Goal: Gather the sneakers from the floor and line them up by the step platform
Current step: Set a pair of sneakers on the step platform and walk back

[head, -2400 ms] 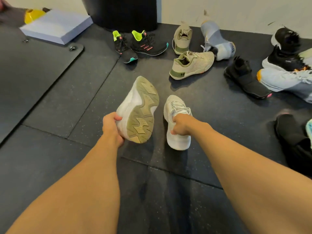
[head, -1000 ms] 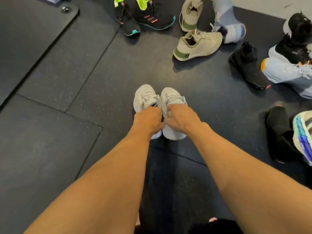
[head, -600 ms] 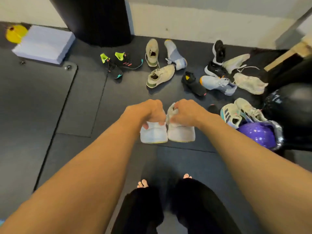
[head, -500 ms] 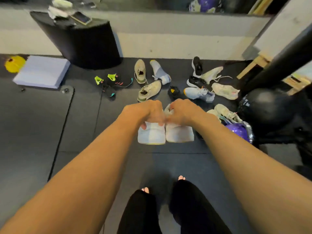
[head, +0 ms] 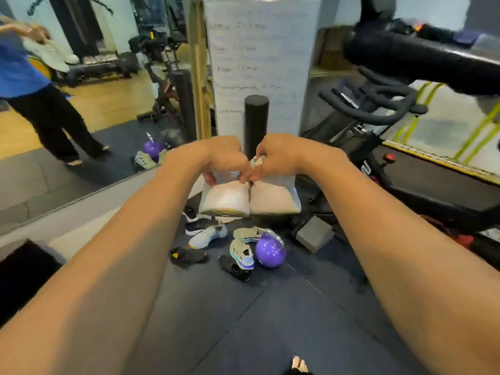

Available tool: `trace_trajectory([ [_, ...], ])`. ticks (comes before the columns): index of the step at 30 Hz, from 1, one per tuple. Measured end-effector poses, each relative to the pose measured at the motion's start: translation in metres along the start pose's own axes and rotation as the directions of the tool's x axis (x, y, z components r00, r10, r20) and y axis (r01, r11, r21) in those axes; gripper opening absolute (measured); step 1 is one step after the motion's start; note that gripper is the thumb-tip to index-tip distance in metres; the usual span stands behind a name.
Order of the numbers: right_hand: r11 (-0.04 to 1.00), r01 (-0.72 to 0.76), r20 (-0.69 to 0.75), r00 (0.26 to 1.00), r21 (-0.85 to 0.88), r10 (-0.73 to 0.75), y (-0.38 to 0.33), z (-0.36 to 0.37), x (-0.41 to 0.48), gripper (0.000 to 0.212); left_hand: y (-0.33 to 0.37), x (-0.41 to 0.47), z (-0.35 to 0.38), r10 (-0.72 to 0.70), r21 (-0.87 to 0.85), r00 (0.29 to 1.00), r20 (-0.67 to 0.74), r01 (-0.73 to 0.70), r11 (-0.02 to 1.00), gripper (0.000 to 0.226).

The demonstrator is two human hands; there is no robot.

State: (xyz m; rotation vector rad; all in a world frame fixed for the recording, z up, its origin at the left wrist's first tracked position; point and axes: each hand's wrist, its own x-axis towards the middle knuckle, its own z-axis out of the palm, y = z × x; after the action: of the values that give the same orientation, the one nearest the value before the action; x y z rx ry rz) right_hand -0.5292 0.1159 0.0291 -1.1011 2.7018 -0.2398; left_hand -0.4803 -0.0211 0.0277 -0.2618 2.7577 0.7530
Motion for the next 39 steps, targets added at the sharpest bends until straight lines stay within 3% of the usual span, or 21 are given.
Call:
trace_trajectory([
  [6, 0.939, -0.339, -0.157, 0.926, 0.059, 0.344, 0.093, -0.04, -0.142, 0.035, 0.159, 0.009, 0.049, 0.341, 0.148, 0.935, 0.095, -0.352, 0.924, 0.017],
  [10, 0.835, -0.537, -0.224, 0.805, 0.118, 0.549, 0.15, -0.043, -0.255, 0.032, 0.266, -0.011, 0.111, 0.536, 0.18, 0.821, 0.195, -0.567, 0.804, 0.014],
  [15, 0.688, -0.698, -0.273, 0.635, 0.197, 0.722, 0.206, -0.03, -0.406, 0.034, 0.388, -0.058, 0.205, 0.679, 0.149, 0.657, 0.326, -0.745, 0.65, 0.009],
  [25, 0.326, -0.908, -0.233, 0.268, 0.263, 0.935, 0.275, -0.003, -0.677, 0.029, 0.592, -0.184, 0.386, 0.82, 0.001, 0.3, 0.488, -0.939, 0.343, 0.021],
  [32, 0.108, -0.933, -0.212, 0.035, 0.344, 0.977, 0.334, 0.007, -0.803, 0.028, 0.713, -0.232, 0.476, 0.819, -0.075, 0.091, 0.567, -0.984, 0.161, 0.019],
  [39, -0.063, -0.918, -0.187, -0.146, 0.392, 0.971, 0.41, 0.01, -0.89, 0.04, 0.838, -0.239, 0.556, 0.806, -0.109, -0.107, 0.582, -0.993, -0.053, 0.017],
])
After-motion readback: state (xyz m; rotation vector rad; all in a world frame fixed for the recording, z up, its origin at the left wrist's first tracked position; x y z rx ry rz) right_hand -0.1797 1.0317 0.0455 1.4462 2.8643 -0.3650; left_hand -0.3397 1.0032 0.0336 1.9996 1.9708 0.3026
